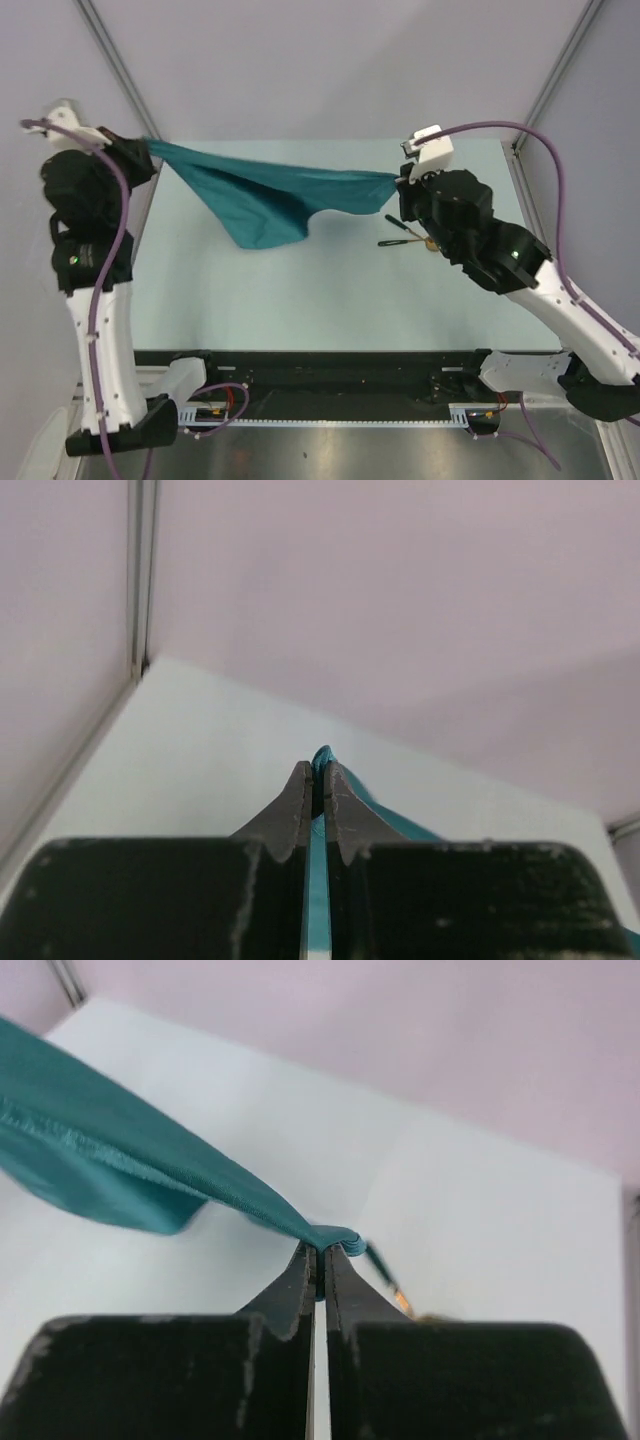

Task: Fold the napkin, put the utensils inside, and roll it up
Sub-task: Flatten the napkin out

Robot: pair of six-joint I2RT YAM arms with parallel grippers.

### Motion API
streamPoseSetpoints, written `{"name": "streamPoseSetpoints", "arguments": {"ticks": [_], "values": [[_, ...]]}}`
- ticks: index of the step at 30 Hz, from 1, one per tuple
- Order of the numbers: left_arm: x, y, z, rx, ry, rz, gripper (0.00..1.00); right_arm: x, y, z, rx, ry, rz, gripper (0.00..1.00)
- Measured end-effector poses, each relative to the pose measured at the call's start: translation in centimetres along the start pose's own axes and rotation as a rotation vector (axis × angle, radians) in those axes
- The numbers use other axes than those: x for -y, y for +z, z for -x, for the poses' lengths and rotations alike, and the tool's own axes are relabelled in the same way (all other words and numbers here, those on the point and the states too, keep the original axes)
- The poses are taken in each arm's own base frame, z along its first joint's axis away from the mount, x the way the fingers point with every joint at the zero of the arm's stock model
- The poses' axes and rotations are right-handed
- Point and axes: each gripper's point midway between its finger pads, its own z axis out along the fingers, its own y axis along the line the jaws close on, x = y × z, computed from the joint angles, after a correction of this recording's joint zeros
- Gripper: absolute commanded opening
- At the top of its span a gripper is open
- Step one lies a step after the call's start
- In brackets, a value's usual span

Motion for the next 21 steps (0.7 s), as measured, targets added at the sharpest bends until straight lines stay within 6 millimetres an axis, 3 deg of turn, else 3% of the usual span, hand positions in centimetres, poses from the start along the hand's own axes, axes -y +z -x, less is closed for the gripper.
{"name": "streamPoseSetpoints", "arguments": {"ticks": [3,5,9,12,14,16,19,21], "values": [[2.2,-4.8,6.8,0.166,0.009,-0.041,0.00,0.3,-2.6,3.6,0.121,-0.056,-0.009,0.00],[3.1,-7.5,9.4,0.233,0.015,-0.053,0.00,0.2,-4.2,5.9,0.189,-0.084,-0.008,0.00],[4.0,-12.6,13.0,0.336,0.028,-0.069,0.00,0.3,-6.4,9.7,0.302,-0.102,-0.021,0.00],[4.3,-14.0,13.9,0.365,0.036,-0.072,0.00,0.3,-7.1,11.6,0.361,-0.109,-0.029,0.00],[4.0,-13.3,13.5,0.342,0.045,-0.059,0.00,0.7,-6.2,12.5,0.377,-0.114,-0.055,0.00],[3.5,-11.4,12.7,0.304,0.052,-0.034,0.00,1.3,-4.6,13.1,0.376,-0.108,-0.082,0.00],[2.0,-6.1,9.6,0.195,0.056,0.018,0.00,2.7,-0.3,13.0,0.353,-0.097,-0.107,0.00],[0.5,-1.1,6.0,0.080,0.061,0.058,0.00,3.4,4.5,11.0,0.287,-0.101,-0.101,0.00]]}}
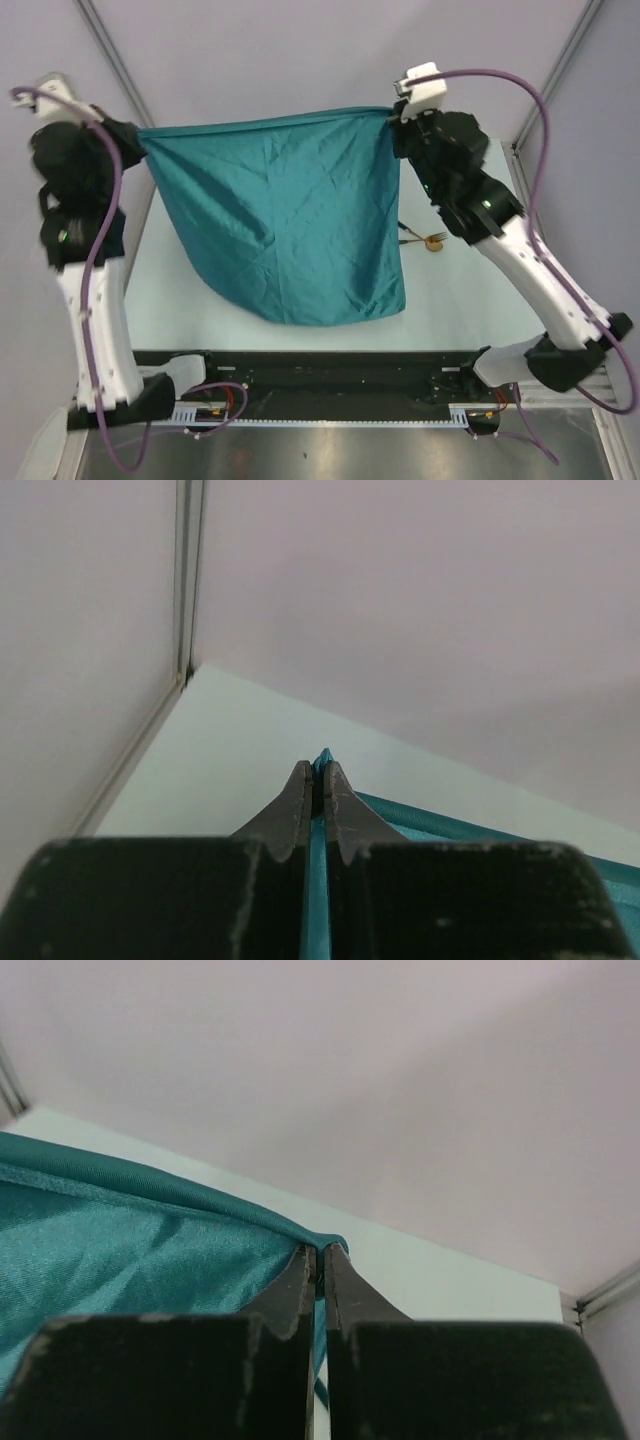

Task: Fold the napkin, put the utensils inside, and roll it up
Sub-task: Flatten the napkin out

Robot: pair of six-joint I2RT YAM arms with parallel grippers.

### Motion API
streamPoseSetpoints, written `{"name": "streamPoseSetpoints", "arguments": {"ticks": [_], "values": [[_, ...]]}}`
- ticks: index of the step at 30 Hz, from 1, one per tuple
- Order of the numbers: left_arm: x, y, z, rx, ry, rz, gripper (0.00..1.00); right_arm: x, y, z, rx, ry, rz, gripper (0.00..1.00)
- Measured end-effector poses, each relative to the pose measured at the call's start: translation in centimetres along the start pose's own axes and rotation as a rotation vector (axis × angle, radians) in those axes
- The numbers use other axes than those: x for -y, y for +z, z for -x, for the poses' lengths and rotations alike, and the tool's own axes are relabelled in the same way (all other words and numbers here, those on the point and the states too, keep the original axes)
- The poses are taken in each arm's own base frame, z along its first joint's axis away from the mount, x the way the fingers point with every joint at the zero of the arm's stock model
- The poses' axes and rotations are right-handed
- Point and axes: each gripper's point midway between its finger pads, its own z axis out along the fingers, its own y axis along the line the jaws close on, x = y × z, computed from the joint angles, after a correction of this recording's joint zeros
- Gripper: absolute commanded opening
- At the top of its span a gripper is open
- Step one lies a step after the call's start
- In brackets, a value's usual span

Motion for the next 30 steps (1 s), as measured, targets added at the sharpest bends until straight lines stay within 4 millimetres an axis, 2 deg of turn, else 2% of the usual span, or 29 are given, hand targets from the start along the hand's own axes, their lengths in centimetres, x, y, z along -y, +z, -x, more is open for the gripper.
{"name": "streamPoseSetpoints", "arguments": {"ticks": [2,3,4,6,8,9,10,11,12,13,14,15,16,18,20,22,24,26,28,30], "values": [[-1.0,4.2,-3.9,-0.100,0.007,0.033,0.00,-0.3,3.7,-3.9,-0.077,-0.004,0.019,0.00],[-1.7,7.1,-6.7,-0.157,0.011,0.053,0.00,-0.6,5.6,-6.2,-0.118,-0.001,0.041,0.00],[-2.3,9.1,-9.1,-0.203,0.015,0.072,0.00,-1.0,7.5,-8.6,-0.159,0.008,0.061,0.00],[-4.4,13.1,-15.7,-0.334,0.020,0.131,0.00,-1.6,11.2,-13.7,-0.238,0.029,0.094,0.00],[-6.6,15.8,-21.6,-0.457,0.033,0.194,0.03,-2.4,14.9,-19.6,-0.328,0.048,0.124,0.02],[-7.5,17.1,-24.2,-0.504,0.036,0.220,0.16,-2.8,16.7,-22.0,-0.360,0.057,0.142,0.13],[-8.3,18.3,-26.3,-0.545,0.041,0.245,0.32,-3.4,18.9,-24.9,-0.389,0.069,0.160,0.29],[-9.1,19.5,-28.2,-0.576,0.046,0.265,0.49,-4.0,20.5,-27.4,-0.415,0.087,0.173,0.58],[-9.6,20.5,-29.5,-0.597,0.053,0.278,0.75,-4.6,22.6,-30.0,-0.437,0.105,0.185,0.76],[-10.2,21.8,-30.9,-0.616,0.054,0.291,0.85,-5.1,24.6,-32.3,-0.444,0.129,0.197,0.88],[-10.7,23.2,-32.1,-0.634,0.049,0.303,0.91,-6.1,26.4,-35.5,-0.461,0.152,0.219,0.95],[-11.0,24.4,-32.8,-0.635,0.055,0.305,0.99,-6.0,26.8,-36.6,-0.471,0.171,0.216,0.97],[-11.4,25.7,-33.4,-0.631,0.052,0.309,1.00,-6.4,27.6,-38.8,-0.501,0.199,0.233,0.97],[-11.8,26.8,-34.0,-0.629,0.053,0.314,1.00,-7.1,28.7,-41.6,-0.509,0.258,0.250,0.98],[-11.9,26.7,-34.1,-0.637,0.054,0.319,1.00,-7.6,27.7,-43.7,-0.564,0.298,0.270,0.98],[-11.7,26.6,-33.6,-0.627,0.053,0.314,1.00,-7.4,26.1,-44.5,-0.606,0.328,0.277,0.98],[-11.3,26.3,-33.1,-0.618,0.054,0.307,1.00,-7.1,23.8,-44.5,-0.658,0.350,0.276,0.96],[-10.9,25.2,-32.7,-0.621,0.056,0.299,1.00,-6.5,21.8,-42.8,-0.680,0.365,0.272,0.95],[-10.3,23.8,-32.4,-0.634,0.063,0.284,1.00,-5.8,20.5,-40.4,-0.669,0.368,0.266,0.93],[-9.2,22.3,-31.9,-0.639,0.072,0.253,1.00,-4.9,18.3,-37.8,-0.671,0.372,0.259,0.90]]}}
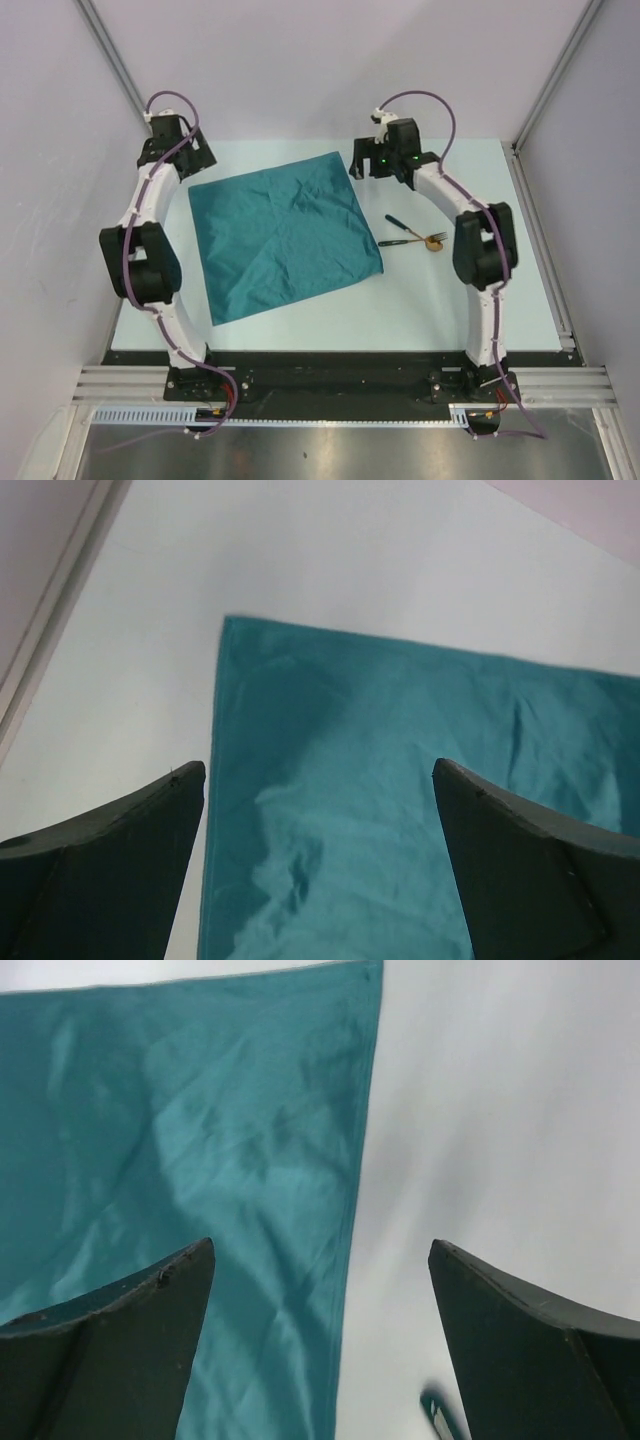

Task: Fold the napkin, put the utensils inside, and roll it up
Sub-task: Flatten the napkin out

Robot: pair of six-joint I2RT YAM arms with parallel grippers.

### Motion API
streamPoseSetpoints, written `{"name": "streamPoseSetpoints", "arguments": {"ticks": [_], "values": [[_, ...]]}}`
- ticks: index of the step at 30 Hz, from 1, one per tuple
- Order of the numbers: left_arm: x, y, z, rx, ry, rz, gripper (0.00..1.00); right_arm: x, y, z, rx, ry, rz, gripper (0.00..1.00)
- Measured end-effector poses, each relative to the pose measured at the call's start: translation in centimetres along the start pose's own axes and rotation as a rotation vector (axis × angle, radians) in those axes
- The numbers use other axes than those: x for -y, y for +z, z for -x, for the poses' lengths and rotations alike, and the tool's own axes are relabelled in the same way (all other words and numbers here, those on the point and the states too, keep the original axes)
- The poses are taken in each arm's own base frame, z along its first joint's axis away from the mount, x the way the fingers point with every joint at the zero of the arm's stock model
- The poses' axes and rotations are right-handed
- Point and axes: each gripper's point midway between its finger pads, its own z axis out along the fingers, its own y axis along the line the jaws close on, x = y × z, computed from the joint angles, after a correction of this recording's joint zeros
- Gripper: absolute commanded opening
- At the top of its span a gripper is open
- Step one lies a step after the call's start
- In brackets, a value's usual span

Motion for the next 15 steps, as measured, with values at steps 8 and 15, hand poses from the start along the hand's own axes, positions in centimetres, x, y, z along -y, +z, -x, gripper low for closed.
{"name": "streamPoseSetpoints", "arguments": {"ticks": [8,15], "values": [[4.0,-7.6,-2.0,0.034,0.111,-0.135,0.99,-1.3,-10.8,-5.3,-0.075,0.093,-0.033,0.84],[13.2,-12.4,-9.2,-0.014,0.249,-0.411,0.94,-0.3,-15.7,-16.3,-0.291,0.239,-0.115,0.74]]}}
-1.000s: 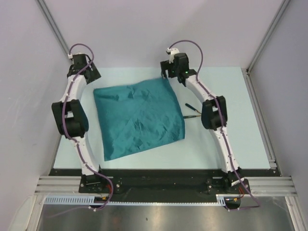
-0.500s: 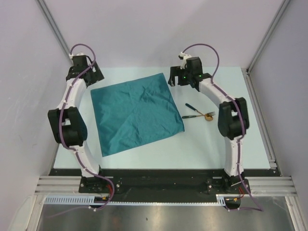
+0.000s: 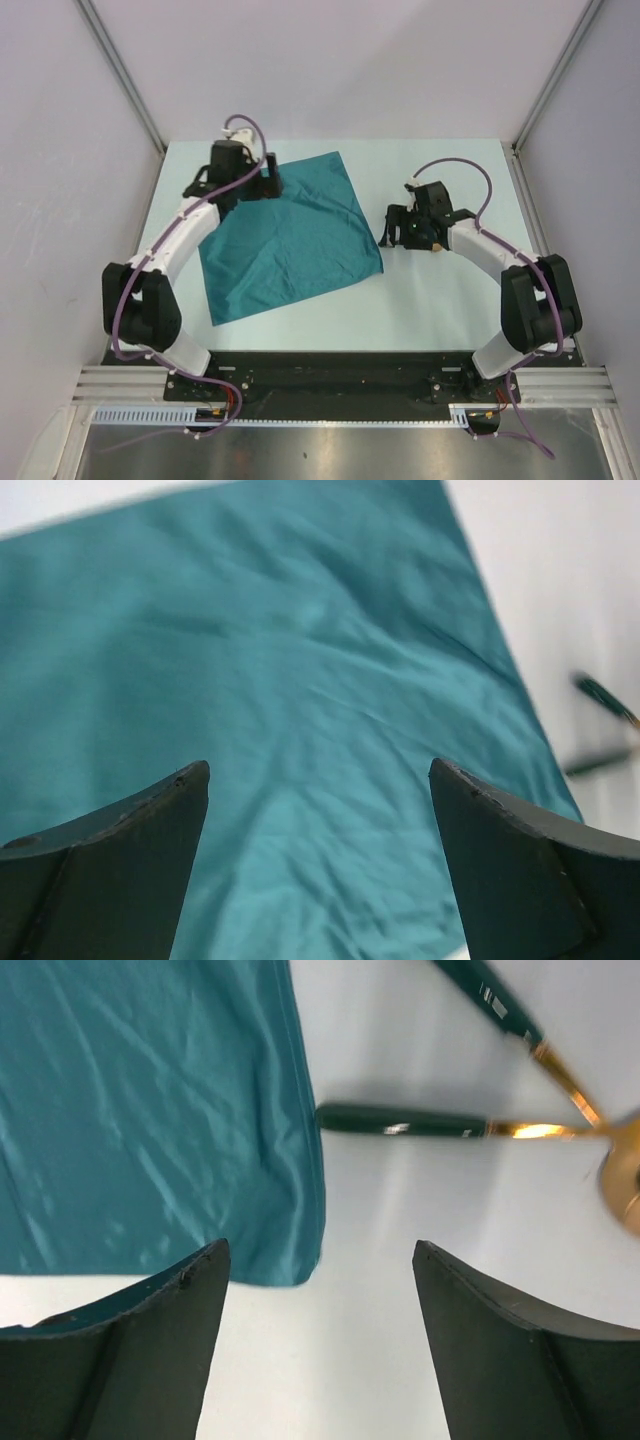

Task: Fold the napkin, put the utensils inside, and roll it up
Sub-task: Flatten the napkin out

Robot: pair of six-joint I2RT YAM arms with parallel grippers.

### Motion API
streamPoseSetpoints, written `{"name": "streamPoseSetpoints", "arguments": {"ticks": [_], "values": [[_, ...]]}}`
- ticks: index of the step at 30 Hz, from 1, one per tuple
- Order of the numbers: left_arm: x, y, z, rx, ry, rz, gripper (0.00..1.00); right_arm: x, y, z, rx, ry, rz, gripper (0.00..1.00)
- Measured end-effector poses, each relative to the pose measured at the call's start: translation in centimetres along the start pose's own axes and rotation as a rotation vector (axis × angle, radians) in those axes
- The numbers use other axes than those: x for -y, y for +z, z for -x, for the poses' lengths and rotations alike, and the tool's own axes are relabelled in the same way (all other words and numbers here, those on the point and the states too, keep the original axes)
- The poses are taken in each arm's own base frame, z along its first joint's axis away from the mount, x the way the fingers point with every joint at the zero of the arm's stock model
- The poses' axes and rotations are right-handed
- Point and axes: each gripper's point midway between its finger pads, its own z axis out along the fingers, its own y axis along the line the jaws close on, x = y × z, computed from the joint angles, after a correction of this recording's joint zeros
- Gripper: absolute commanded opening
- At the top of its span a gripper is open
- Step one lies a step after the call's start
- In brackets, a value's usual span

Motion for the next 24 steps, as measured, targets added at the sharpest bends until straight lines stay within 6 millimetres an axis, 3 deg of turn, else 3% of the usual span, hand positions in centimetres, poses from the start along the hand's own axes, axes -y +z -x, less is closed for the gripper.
{"name": "streamPoseSetpoints", "arguments": {"ticks": [4,10,14,21,22,24], "values": [[5.3,0.6,-4.4,-0.078,0.028,-0.158,0.91,-0.5,-0.2,-1.7,-0.030,0.049,0.037,0.68],[8.6,0.9,-9.1,-0.169,0.036,-0.247,0.90,-0.9,0.4,-3.8,-0.075,0.101,0.066,0.59],[10.7,0.6,-10.7,-0.194,0.051,-0.294,0.89,-1.1,1.1,-4.1,-0.092,0.126,0.082,0.53],[11.4,0.6,-12.4,-0.216,0.021,-0.317,0.89,-1.4,2.5,-5.7,-0.156,0.154,0.089,0.49],[11.3,0.7,-12.5,-0.219,0.019,-0.315,0.89,-1.5,2.7,-6.0,-0.166,0.155,0.091,0.45],[11.2,0.7,-12.8,-0.224,0.014,-0.312,0.88,-1.8,3.1,-6.6,-0.189,0.152,0.095,0.26]]}}
